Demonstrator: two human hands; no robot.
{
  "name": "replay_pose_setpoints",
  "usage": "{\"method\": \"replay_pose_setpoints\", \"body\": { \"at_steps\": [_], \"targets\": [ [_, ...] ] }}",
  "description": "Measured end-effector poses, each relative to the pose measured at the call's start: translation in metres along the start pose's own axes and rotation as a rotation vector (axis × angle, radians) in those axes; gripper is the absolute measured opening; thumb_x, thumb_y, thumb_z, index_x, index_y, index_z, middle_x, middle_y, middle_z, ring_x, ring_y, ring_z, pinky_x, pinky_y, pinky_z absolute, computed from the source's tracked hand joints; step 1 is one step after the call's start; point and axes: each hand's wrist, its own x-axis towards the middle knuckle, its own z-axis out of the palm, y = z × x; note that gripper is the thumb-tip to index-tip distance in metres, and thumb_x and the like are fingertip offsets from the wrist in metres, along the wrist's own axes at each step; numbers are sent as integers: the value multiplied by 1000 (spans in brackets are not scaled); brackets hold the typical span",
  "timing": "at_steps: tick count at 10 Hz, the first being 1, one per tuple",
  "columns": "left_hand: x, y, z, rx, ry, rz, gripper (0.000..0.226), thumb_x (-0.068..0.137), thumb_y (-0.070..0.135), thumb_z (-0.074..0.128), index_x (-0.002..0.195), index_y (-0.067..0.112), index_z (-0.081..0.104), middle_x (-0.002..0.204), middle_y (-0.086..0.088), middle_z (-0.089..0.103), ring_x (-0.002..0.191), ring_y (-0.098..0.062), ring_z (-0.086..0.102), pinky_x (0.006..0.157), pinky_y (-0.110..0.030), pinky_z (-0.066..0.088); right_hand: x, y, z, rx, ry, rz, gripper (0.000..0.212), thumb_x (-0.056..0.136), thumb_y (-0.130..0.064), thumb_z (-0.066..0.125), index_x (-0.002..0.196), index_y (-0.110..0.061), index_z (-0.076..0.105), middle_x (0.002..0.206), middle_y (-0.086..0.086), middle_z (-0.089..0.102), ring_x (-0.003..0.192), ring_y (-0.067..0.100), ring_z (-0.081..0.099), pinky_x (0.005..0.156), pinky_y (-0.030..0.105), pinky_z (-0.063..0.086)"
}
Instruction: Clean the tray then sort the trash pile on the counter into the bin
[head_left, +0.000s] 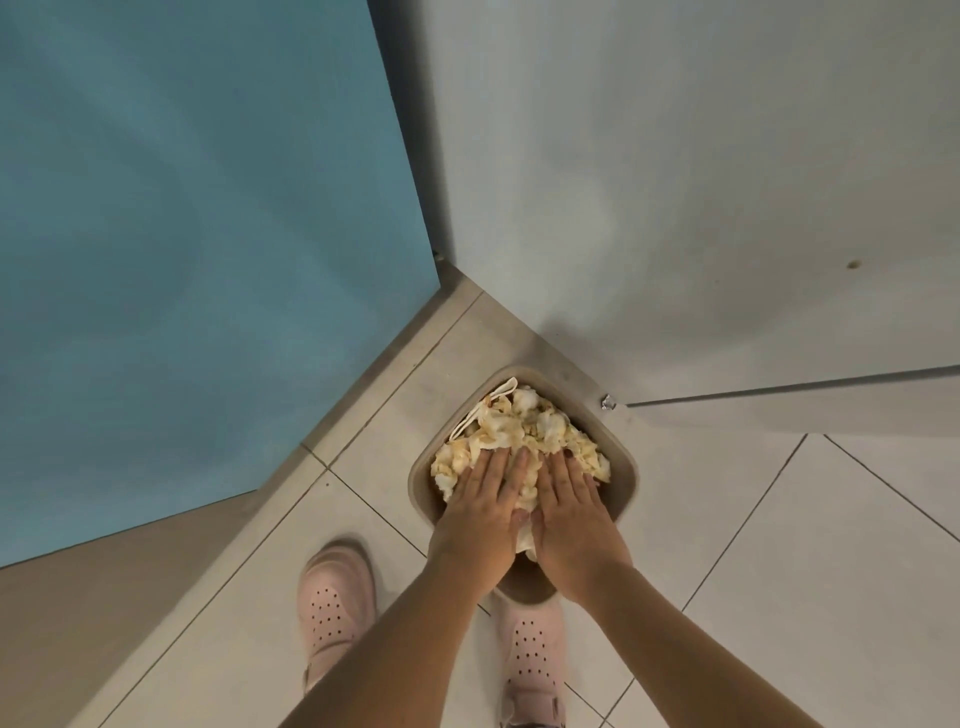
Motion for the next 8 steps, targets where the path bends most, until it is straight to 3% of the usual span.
{"method": "replay_pose_setpoints", "body": {
  "at_steps": [1,2,3,5,6,7,8],
  "targets": [
    [14,-2,0,78,-72,10,67,91,50,2,145,20,-22,158,-10,8,145,-29,9,116,-39,10,14,-1,-9,-48,-144,55,52,100,-33,5,133,-11,-28,154,11,-23,142,24,-23,114,36,-11],
    [28,-3,0,113,-238,-14,66,96,51,10,146,22,-21,158,-5,-16,144,-26,-14,119,-41,0,27,-1,-13,-64,-252,64,60,102,-27,19,144,-8,-19,156,11,-19,144,25,-17,118,39,-5],
    [37,1,-4,98,-276,-43,65,101,42,24,148,21,-15,158,-5,-13,145,-26,-13,119,-41,1,37,2,-12,-28,-320,77,60,102,-28,20,148,-8,-12,157,10,-15,145,24,-13,120,40,0],
    [41,10,-21,83,-223,-57,64,101,36,33,150,24,-5,158,-6,0,146,-27,-2,118,-41,13,41,7,-15,34,-272,68,58,102,-27,19,148,-8,-10,158,9,-12,146,23,-10,119,37,0],
    [36,23,-37,125,-189,-52,67,97,30,46,150,21,7,153,-10,18,140,-31,20,111,-43,30,30,10,-8,127,-160,71,58,102,-25,25,150,-9,-2,159,9,-2,147,21,-1,120,36,6],
    [29,34,-64,158,-173,-4,61,90,24,58,142,17,27,142,-13,35,125,-33,42,95,-43,43,15,7,-16,188,-25,39,52,101,-23,31,149,-8,19,157,12,14,145,22,14,118,30,15],
    [14,39,-87,122,-159,52,53,88,20,62,135,18,39,131,-10,45,114,-30,53,87,-42,46,1,1,-36,214,79,44,44,97,-17,40,141,-13,39,152,9,29,134,24,38,105,29,35]
  ]
}}
